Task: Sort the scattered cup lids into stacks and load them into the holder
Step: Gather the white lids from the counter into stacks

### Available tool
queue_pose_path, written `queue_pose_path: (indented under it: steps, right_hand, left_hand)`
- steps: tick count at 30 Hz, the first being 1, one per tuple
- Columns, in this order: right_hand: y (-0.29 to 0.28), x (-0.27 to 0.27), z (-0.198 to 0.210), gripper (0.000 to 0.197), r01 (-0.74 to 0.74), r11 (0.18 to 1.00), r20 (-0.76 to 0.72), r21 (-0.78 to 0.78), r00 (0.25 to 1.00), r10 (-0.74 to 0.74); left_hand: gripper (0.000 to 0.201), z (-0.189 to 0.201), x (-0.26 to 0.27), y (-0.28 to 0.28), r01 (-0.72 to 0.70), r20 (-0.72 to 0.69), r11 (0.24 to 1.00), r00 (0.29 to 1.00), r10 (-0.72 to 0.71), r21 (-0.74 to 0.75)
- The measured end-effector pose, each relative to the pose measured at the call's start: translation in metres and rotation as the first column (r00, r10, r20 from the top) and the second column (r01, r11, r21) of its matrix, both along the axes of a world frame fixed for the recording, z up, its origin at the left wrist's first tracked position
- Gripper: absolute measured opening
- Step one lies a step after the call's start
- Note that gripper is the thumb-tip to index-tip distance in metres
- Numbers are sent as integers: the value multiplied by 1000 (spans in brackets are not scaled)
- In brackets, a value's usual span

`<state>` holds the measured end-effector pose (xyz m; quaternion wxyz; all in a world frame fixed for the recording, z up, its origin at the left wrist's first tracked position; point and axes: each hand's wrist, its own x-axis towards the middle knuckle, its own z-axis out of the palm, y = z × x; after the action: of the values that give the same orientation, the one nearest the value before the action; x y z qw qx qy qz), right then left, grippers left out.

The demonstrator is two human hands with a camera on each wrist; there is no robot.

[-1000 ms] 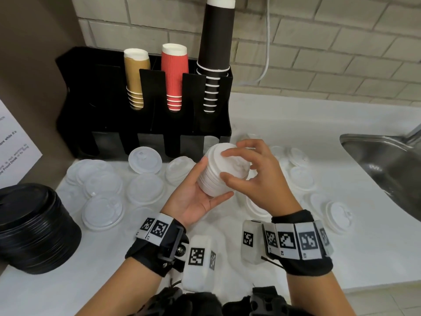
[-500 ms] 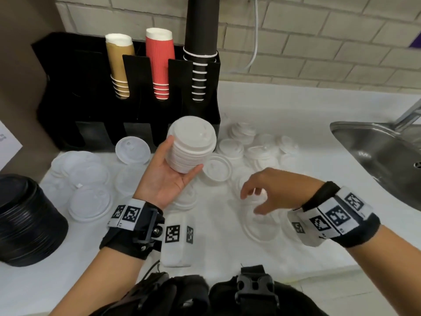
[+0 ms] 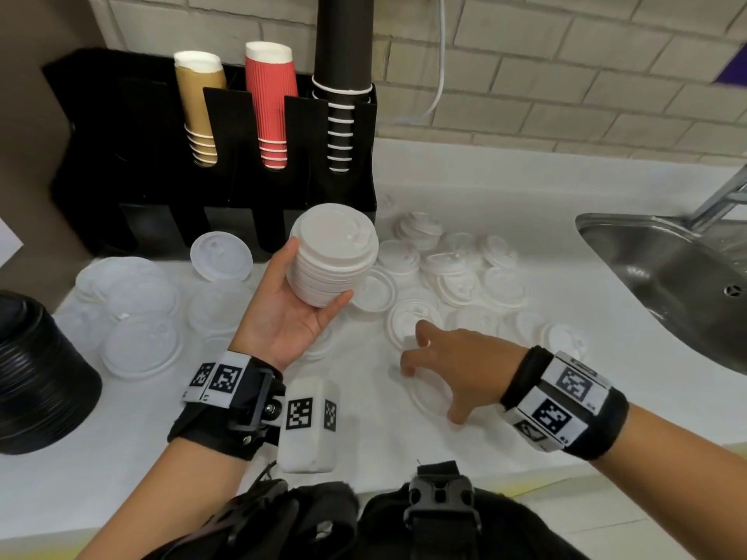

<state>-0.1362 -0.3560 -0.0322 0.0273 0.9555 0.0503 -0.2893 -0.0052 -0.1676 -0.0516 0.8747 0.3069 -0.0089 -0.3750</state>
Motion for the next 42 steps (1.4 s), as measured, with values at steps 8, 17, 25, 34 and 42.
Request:
queue_pose_path:
  steps: [8, 17, 25, 34, 42]
  right_hand:
    - [-16, 11, 41, 64, 56, 932, 140, 359, 984, -114]
    - [10, 44, 79, 62, -141, 814, 615, 563, 730, -299]
    - [29, 62, 78, 56, -156, 831, 615, 533, 746, -254]
    - [37, 71, 77, 61, -160, 801, 558, 577, 794, -243]
    - [40, 79, 82, 58, -182, 824, 576, 537, 792, -200]
  left_hand:
    - [67, -3, 0, 0, -2, 10, 1000, 1000, 2, -11]
    - [29, 0, -10, -3, 38, 119, 999, 992, -39, 18]
    - [28, -2, -21, 6, 39, 147, 997, 988, -48, 61]
    - [27, -1, -18, 14, 45, 139, 997, 989, -52, 55]
    - [33, -2, -11, 15, 85, 155, 996, 984, -88, 29]
